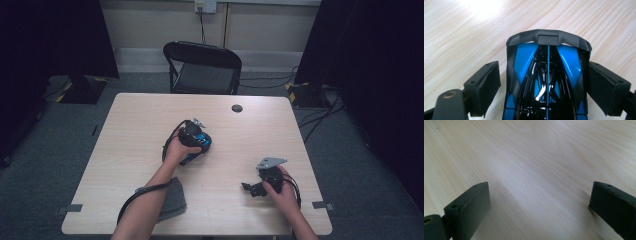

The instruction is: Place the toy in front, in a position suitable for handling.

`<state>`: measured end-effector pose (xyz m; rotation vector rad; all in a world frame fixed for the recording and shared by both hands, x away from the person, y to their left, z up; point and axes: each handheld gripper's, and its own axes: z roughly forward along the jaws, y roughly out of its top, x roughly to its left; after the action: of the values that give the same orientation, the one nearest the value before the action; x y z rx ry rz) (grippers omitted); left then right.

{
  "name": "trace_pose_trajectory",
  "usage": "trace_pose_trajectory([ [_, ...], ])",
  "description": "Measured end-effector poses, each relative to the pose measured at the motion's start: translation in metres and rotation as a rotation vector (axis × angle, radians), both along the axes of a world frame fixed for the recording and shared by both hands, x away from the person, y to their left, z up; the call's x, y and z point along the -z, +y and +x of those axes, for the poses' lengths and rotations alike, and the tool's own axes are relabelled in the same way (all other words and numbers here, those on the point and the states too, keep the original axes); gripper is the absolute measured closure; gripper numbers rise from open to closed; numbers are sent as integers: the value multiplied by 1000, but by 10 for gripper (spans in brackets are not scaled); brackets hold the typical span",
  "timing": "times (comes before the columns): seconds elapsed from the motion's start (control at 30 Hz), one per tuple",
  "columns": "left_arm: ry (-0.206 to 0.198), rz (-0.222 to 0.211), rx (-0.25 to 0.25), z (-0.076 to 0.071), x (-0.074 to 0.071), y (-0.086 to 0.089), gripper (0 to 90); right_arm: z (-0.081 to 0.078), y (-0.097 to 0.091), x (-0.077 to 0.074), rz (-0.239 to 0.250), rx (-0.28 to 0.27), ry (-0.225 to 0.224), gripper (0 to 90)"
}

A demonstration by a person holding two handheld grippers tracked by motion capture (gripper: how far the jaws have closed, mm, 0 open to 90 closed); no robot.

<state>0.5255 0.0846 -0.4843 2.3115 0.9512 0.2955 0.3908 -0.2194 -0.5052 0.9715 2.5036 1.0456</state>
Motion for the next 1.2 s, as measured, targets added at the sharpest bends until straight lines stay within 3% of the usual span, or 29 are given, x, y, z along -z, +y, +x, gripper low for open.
trace_pose_trajectory([
  [0.17,3,-16,3,-2,-6,3,164,0,0,0,0,0,0,25],
  [0.37,-27,-40,30,-9,-22,11,159,0,0,0,0,0,0,26],
  [0.5,-35,-79,31,-17,-30,23,158,0,0,0,0,0,0,26],
  [0.67,-44,-88,48,-29,-34,42,162,0,0,0,-1,-6,0,23],
  [0.93,-44,-95,41,-49,-30,74,165,1,1,0,-9,-11,3,0],
  [1.2,-28,-92,32,-71,-14,104,163,1,4,0,-15,-13,14,0],
])
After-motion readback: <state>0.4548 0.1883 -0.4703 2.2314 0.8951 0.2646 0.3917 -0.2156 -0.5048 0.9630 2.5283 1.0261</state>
